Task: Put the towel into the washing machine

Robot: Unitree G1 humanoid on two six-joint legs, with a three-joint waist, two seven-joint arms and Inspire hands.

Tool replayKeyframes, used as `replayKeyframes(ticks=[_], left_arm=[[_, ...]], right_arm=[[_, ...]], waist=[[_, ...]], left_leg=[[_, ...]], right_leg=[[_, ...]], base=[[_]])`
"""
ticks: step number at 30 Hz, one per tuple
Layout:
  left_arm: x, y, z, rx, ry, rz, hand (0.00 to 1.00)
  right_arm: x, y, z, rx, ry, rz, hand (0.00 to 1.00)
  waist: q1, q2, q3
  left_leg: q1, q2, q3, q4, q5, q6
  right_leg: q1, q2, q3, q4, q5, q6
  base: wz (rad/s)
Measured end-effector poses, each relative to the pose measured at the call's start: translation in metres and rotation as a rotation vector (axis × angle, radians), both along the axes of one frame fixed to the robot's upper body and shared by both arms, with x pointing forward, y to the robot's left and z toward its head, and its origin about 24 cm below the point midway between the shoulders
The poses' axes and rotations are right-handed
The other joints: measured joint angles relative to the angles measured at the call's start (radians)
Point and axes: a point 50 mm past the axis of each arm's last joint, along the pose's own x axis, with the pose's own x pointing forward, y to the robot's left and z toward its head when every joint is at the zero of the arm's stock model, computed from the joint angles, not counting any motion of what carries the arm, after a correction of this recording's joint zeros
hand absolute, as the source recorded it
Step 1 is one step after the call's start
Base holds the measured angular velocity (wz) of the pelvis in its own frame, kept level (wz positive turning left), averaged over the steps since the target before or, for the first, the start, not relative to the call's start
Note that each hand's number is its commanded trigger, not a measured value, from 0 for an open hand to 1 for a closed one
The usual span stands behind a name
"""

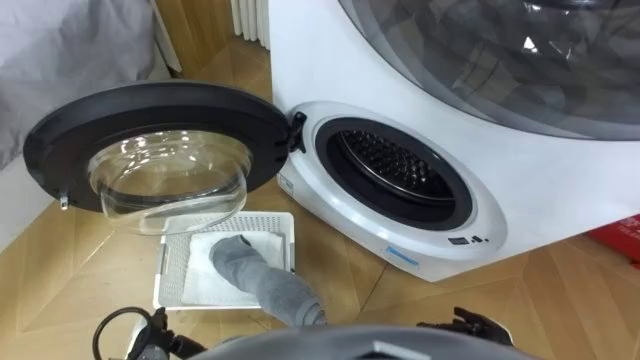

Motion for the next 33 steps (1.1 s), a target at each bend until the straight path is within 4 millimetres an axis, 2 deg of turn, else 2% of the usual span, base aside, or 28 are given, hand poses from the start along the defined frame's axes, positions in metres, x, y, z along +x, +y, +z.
replayKeyframes(ticks=[11,14,16,22,26,29,30,33], left_arm=[[0.003,0.0,0.001,0.001,-0.012,-0.029,0.0],[0.013,0.0,0.001,0.005,-0.023,-0.054,0.0],[0.026,-0.001,0.002,0.003,-0.034,-0.097,0.0],[0.054,-0.01,0.005,-0.005,-0.092,-0.206,0.0],[0.072,-0.02,0.007,-0.019,-0.138,-0.259,0.0],[0.091,-0.037,0.009,-0.047,-0.18,-0.31,0.0],[0.099,-0.044,0.011,-0.055,-0.198,-0.337,0.0],[0.119,-0.057,0.017,-0.061,-0.249,-0.423,0.0]], right_arm=[[0.006,-0.001,0.001,-0.002,-0.016,0.009,0.0],[0.014,-0.001,0.002,-0.002,-0.025,0.024,0.0],[0.027,-0.004,0.004,-0.013,-0.043,0.065,0.0],[0.055,-0.011,0.011,-0.056,-0.09,0.158,0.0],[0.075,-0.007,0.015,-0.059,-0.143,0.188,0.0],[0.091,0.006,0.017,-0.047,-0.182,0.222,0.0],[0.096,0.013,0.017,-0.034,-0.193,0.237,0.0],[0.112,0.028,0.02,-0.009,-0.229,0.282,0.0]], waist=[[-0.002,0.003,0.0026],[-0.005,0.003,0.0028],[-0.003,0.007,0.0049],[-0.012,0.035,0.0208],[-0.026,0.043,0.0225],[-0.026,0.045,0.0242],[-0.027,0.046,0.0272],[-0.028,0.052,0.0432]], left_leg=[[-0.026,-0.002,0.001,0.006,0.0,0.0],[-0.078,-0.003,0.001,0.025,0.001,0.001],[-0.117,-0.004,0.003,0.041,0.001,0.002],[-0.2,-0.005,0.005,0.068,0.003,0.004],[-0.257,-0.007,0.005,0.068,0.012,0.005],[-0.309,-0.006,0.007,0.094,0.012,0.005],[-0.327,-0.006,0.007,0.105,0.012,0.005],[-0.372,-0.009,0.01,0.12,0.012,0.005]], right_leg=[[-0.027,-0.003,0.0,0.007,-0.001,-0.003],[-0.072,-0.007,-0.001,0.012,0.003,-0.007],[-0.106,-0.01,-0.002,0.013,0.009,-0.007],[-0.186,-0.015,-0.01,0.028,0.015,-0.008],[-0.247,-0.019,-0.015,0.048,0.017,-0.01],[-0.306,-0.021,-0.01,0.079,0.018,-0.011],[-0.323,-0.022,-0.01,0.086,0.018,-0.011],[-0.378,-0.027,-0.008,0.116,0.018,-0.012]], base=[[0.0],[-0.03],[-0.02],[-0.01],[0.01],[-0.05],[0.0],[-0.01]])
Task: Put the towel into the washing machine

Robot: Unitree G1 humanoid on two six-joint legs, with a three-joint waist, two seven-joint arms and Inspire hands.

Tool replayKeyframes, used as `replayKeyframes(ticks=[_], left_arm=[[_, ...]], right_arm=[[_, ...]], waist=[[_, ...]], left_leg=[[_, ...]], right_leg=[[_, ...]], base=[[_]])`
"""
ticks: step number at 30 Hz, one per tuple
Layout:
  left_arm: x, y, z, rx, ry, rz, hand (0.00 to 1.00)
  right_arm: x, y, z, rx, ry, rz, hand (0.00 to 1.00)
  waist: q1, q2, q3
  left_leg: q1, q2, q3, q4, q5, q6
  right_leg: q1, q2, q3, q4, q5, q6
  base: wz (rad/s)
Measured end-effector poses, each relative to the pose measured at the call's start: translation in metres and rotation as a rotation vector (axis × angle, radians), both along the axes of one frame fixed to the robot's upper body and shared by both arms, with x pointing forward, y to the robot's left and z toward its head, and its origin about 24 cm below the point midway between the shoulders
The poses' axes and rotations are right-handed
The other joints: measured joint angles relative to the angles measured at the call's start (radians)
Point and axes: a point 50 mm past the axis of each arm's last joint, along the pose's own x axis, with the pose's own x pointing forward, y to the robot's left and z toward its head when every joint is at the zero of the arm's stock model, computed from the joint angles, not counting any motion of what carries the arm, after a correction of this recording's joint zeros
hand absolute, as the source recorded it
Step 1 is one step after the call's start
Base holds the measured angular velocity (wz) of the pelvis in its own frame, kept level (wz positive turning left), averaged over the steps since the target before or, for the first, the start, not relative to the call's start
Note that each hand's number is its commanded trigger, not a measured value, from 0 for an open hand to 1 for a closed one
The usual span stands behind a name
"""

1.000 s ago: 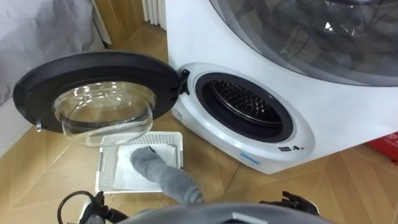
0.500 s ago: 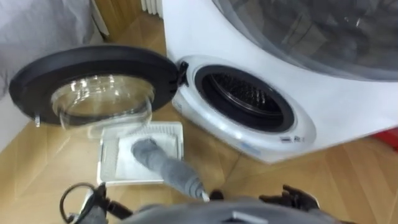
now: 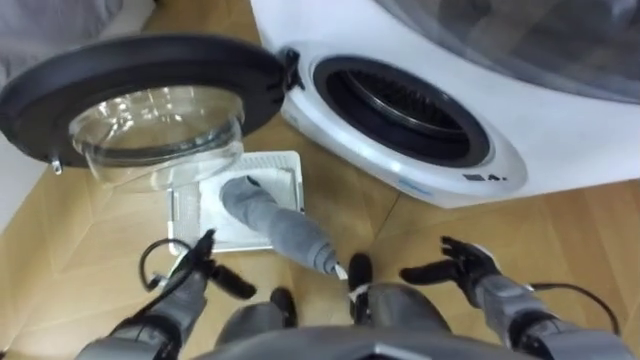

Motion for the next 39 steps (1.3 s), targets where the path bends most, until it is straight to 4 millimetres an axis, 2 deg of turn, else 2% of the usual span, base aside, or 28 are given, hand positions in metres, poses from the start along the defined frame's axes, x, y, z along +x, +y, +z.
replayKeyframes(ticks=[4,5,7,10,14,16,18,21,25,27,31,39], left_arm=[[0.022,-0.011,0.009,0.03,-0.057,-0.106,0.0],[0.026,-0.012,0.01,0.036,-0.066,-0.122,0.0],[0.037,-0.014,0.016,0.072,-0.111,-0.162,0.0],[0.054,-0.015,0.026,0.12,-0.16,-0.22,0.0],[0.077,-0.019,0.04,0.174,-0.246,-0.271,0.0],[0.093,-0.019,0.052,0.206,-0.304,-0.297,0.0],[0.103,-0.02,0.06,0.229,-0.349,-0.322,0.0],[0.118,-0.022,0.073,0.268,-0.417,-0.358,0.0],[0.129,-0.019,0.085,0.364,-0.481,-0.435,0.0],[0.134,-0.019,0.09,0.407,-0.517,-0.473,0.0],[0.146,-0.02,0.104,0.475,-0.586,-0.525,0.0],[0.157,-0.025,0.118,0.587,-0.681,-0.643,0.0]], right_arm=[[0.012,0.007,0.004,0.006,-0.032,0.036,0.0],[0.012,0.007,0.004,0.008,-0.033,0.033,0.0],[0.02,0.01,0.007,0.027,-0.055,0.03,0.0],[0.034,0.015,0.013,0.033,-0.094,0.054,0.0],[0.049,0.021,0.021,0.049,-0.151,0.062,0.0],[0.059,0.025,0.026,0.073,-0.194,0.05,0.0],[0.065,0.03,0.03,0.098,-0.22,0.036,0.0],[0.074,0.032,0.036,0.137,-0.257,0.004,0.0],[0.088,0.032,0.045,0.183,-0.303,-0.059,0.0],[0.093,0.03,0.049,0.203,-0.321,-0.086,0.0],[0.103,0.03,0.058,0.251,-0.371,-0.089,0.0],[0.113,0.034,0.067,0.29,-0.436,-0.096,0.0]], waist=[[-0.008,-0.004,0.0133],[-0.011,-0.005,0.0143],[-0.019,-0.026,0.0272],[-0.04,-0.033,0.034],[-0.065,-0.037,0.0401],[-0.078,-0.038,0.0532],[-0.086,-0.04,0.055],[-0.09,-0.041,0.0559],[-0.114,-0.041,0.0559],[-0.114,-0.04,0.0563],[-0.131,-0.038,0.0568],[-0.147,-0.036,0.0573]], left_leg=[[-0.099,-0.012,0.001,0.045,0.003,0.006],[-0.118,-0.014,0.001,0.054,0.003,0.006],[-0.178,-0.017,0.018,0.092,0.003,0.007],[-0.275,-0.013,0.023,0.157,-0.002,0.015],[-0.384,-0.013,0.027,0.232,-0.006,0.02],[-0.455,-0.006,0.026,0.282,-0.016,0.026],[-0.513,0.004,0.027,0.327,-0.027,0.028],[-0.611,0.028,0.026,0.423,-0.065,0.032],[-0.726,0.047,0.023,0.534,-0.094,0.038],[-0.772,0.057,0.022,0.582,-0.109,0.041],[-0.852,0.057,0.021,0.652,-0.13,0.046],[-0.94,0.056,0.017,0.707,-0.137,0.057]], right_leg=[[-0.106,-0.018,0.005,0.053,0.0,0.0],[-0.122,-0.02,0.006,0.059,0.0,0.0],[-0.189,-0.028,0.014,0.098,0.001,-0.002],[-0.268,-0.03,0.018,0.117,0.01,-0.014],[-0.375,-0.038,0.033,0.18,0.01,-0.018],[-0.44,-0.032,0.051,0.21,0.012,-0.022],[-0.492,-0.026,0.057,0.236,0.017,-0.025],[-0.58,-0.023,0.053,0.3,0.016,-0.032],[-0.689,-0.022,0.048,0.386,0.012,-0.038],[-0.731,-0.018,0.047,0.418,0.008,-0.04],[-0.812,-0.028,0.048,0.48,-0.006,-0.037],[-0.9,-0.042,0.046,0.538,-0.011,-0.035]], base=[[-0.01],[0.03],[-0.08],[-0.02],[0.0],[0.0],[-0.09],[-0.16],[-0.07],[-0.09],[0.03],[0.04]])
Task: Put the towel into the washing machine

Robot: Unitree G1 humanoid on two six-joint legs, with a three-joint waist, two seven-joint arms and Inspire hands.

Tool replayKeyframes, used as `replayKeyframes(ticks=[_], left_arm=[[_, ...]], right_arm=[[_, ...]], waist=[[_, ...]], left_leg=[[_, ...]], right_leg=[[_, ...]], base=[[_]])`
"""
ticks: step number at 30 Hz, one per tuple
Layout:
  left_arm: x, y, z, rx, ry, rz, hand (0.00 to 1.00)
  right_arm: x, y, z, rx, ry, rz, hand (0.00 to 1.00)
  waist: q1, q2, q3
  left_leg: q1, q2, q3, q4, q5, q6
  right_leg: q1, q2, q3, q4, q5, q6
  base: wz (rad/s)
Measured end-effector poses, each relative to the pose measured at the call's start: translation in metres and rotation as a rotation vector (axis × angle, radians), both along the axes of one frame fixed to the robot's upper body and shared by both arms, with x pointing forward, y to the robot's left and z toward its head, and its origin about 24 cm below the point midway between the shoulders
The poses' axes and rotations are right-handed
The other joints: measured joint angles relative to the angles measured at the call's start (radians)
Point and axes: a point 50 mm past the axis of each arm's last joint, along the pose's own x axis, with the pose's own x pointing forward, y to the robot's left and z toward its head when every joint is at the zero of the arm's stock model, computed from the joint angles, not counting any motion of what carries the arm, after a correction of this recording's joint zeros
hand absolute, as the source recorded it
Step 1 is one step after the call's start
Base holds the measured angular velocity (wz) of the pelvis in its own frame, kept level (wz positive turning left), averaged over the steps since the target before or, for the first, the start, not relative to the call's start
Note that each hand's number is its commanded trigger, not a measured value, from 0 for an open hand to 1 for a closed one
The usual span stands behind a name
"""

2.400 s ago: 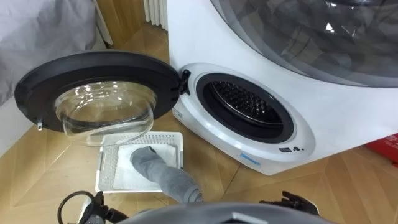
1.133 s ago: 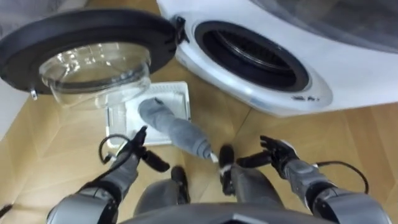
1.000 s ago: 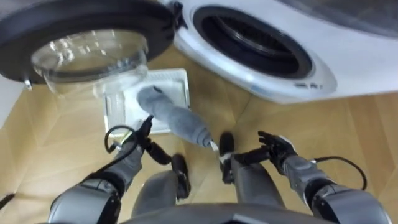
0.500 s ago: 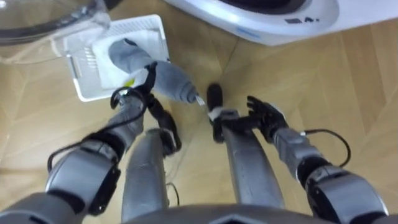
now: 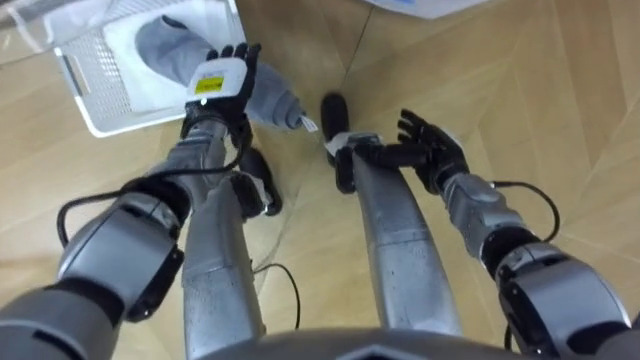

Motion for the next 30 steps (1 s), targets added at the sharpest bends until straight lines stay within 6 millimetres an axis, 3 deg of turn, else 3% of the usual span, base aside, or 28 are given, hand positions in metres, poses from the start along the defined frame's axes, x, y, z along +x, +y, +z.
replayKeyframes(ticks=[5,16,17,18,19,30], left_arm=[[0.001,0.002,0.001,0.045,-0.01,-0.03,0.0],[0.0,0.013,0.001,0.144,-0.006,-0.075,0.0],[0.001,0.013,0.002,0.147,-0.005,-0.076,0.64],[0.001,0.014,0.002,0.151,0.001,-0.08,0.76],[0.001,0.014,0.002,0.154,0.007,-0.08,1.0],[0.009,0.015,0.01,0.171,0.03,-0.09,1.0]], right_arm=[[0.007,0.004,0.007,0.015,-0.047,0.032,0.0],[0.011,0.012,0.011,0.055,-0.071,0.057,0.0],[0.012,0.012,0.012,0.058,-0.075,0.057,0.0],[0.013,0.011,0.013,0.062,-0.082,0.057,0.0],[0.014,0.011,0.015,0.064,-0.09,0.055,0.0],[0.019,0.004,0.02,0.055,-0.11,0.061,0.0]], waist=[[-0.029,-0.002,-0.0004],[-0.079,-0.009,0.0027],[-0.08,-0.01,0.0025],[-0.08,-0.012,0.0036],[-0.08,-0.013,0.0036],[-0.083,-0.023,0.008]], left_leg=[[-0.05,0.002,-0.001,0.062,-0.027,0.007],[-0.087,0.04,-0.023,0.14,-0.08,0.003],[-0.093,0.041,-0.023,0.144,-0.082,0.003],[-0.102,0.045,-0.023,0.154,-0.087,0.003],[-0.111,0.05,-0.024,0.162,-0.092,0.004],[-0.127,0.054,-0.026,0.21,-0.122,0.004]], right_leg=[[-0.06,-0.001,0.004,0.069,-0.029,0.002],[-0.084,0.013,-0.018,0.125,-0.072,-0.005],[-0.089,0.013,-0.02,0.13,-0.075,-0.005],[-0.098,0.013,-0.023,0.14,-0.081,-0.006],[-0.107,0.012,-0.026,0.147,-0.085,-0.007],[-0.127,-0.002,-0.035,0.214,-0.13,-0.008]], base=[[-0.02],[-0.04],[0.0],[0.0],[0.0],[0.04]])
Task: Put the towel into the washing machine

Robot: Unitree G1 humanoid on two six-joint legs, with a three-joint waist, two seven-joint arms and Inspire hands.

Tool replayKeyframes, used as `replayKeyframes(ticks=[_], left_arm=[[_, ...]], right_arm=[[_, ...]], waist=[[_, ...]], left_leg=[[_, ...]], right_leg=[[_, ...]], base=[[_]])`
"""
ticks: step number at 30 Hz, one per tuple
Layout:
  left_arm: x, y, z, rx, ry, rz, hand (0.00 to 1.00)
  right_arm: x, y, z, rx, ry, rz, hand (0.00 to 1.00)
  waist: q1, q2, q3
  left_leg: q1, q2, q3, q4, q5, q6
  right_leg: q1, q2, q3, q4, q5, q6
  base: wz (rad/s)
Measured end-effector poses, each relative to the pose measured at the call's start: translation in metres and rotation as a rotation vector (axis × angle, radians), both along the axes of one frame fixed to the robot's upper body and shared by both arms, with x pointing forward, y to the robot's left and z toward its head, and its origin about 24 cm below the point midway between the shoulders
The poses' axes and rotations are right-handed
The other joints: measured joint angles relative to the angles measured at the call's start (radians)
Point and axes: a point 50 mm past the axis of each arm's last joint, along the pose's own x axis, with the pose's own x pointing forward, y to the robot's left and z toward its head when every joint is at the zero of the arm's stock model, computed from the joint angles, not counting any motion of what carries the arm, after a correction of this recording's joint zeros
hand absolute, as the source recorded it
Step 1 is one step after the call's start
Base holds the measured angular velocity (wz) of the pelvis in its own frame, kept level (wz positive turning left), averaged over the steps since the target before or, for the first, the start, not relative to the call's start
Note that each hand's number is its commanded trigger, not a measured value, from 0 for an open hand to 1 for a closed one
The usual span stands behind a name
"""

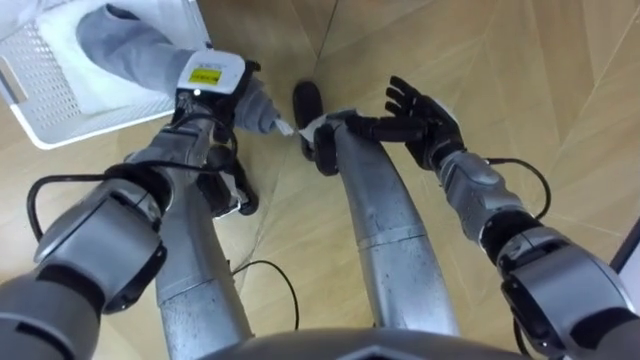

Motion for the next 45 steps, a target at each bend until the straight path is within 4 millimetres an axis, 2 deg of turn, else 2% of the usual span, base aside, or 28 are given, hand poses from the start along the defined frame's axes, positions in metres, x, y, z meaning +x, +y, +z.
replayKeyframes(ticks=[6,17,21,26,30,35,37,40,45], left_arm=[[0.002,0.004,0.002,0.005,0.003,0.014,1.0],[-0.002,0.005,-0.003,0.007,0.03,0.017,1.0],[-0.007,0.003,-0.008,0.002,0.023,0.012,1.0],[-0.022,0.001,-0.025,-0.019,0.074,0.021,1.0],[-0.036,-0.007,-0.039,-0.061,0.121,0.024,1.0],[-0.037,-0.007,-0.039,-0.162,0.09,0.085,1.0],[-0.04,-0.003,-0.04,-0.199,0.07,0.126,1.0],[-0.04,0.001,-0.038,-0.237,0.044,0.159,1.0],[-0.036,0.006,-0.033,-0.324,0.005,0.217,1.0]], right_arm=[[0.0,0.0,0.0,0.004,-0.001,0.013,0.0],[0.0,0.0,0.0,0.002,0.004,0.013,0.0],[-0.004,0.001,-0.004,-0.009,0.021,0.021,0.0],[-0.018,0.0,-0.018,-0.03,0.089,0.011,0.0],[-0.036,-0.005,-0.032,-0.061,0.15,0.0,0.0],[-0.057,-0.009,-0.046,-0.098,0.21,-0.009,0.0],[-0.066,-0.013,-0.052,-0.11,0.238,-0.017,0.0],[-0.071,-0.02,-0.054,-0.157,0.26,0.003,0.0],[-0.071,-0.019,-0.055,-0.21,0.261,0.065,0.0]], waist=[[-0.014,-0.002,-0.0007],[-0.013,-0.011,-0.0023],[-0.013,-0.011,-0.0024],[-0.004,-0.011,-0.0025],[0.021,-0.003,-0.0024],[0.048,0.006,-0.0065],[0.05,0.01,-0.0094],[0.063,0.016,-0.011],[0.072,0.025,-0.013]], left_leg=[[0.0,-0.001,-0.001,0.0,-0.002,0.001],[0.006,-0.003,0.002,0.001,-0.002,0.001],[0.032,-0.002,-0.003,0.006,-0.003,0.0],[0.128,-0.001,-0.001,-0.018,-0.008,-0.002],[0.255,0.006,0.012,-0.073,-0.006,-0.003],[0.394,-0.003,0.047,-0.194,0.027,0.001],[0.463,-0.019,0.061,-0.257,0.043,0.001],[0.535,-0.029,0.082,-0.308,0.054,0.002],[0.607,-0.036,0.085,-0.342,0.062,0.002]], right_leg=[[0.0,0.0,0.001,0.0,-0.001,0.002],[0.005,0.0,0.001,0.001,-0.002,0.003],[0.037,0.001,-0.007,-0.003,-0.001,0.002],[0.131,0.008,-0.004,-0.031,0.0,0.006],[0.255,0.011,-0.005,-0.086,0.007,0.012],[0.386,0.006,-0.008,-0.203,0.043,0.018],[0.446,-0.003,-0.011,-0.25,0.053,0.024],[0.504,-0.017,-0.02,-0.272,0.055,0.027],[0.574,-0.03,-0.041,-0.297,0.055,0.027]], base=[[0.0],[0.0],[0.0],[-0.04],[-0.03],[-0.1],[-0.03],[-0.03],[0.01]])
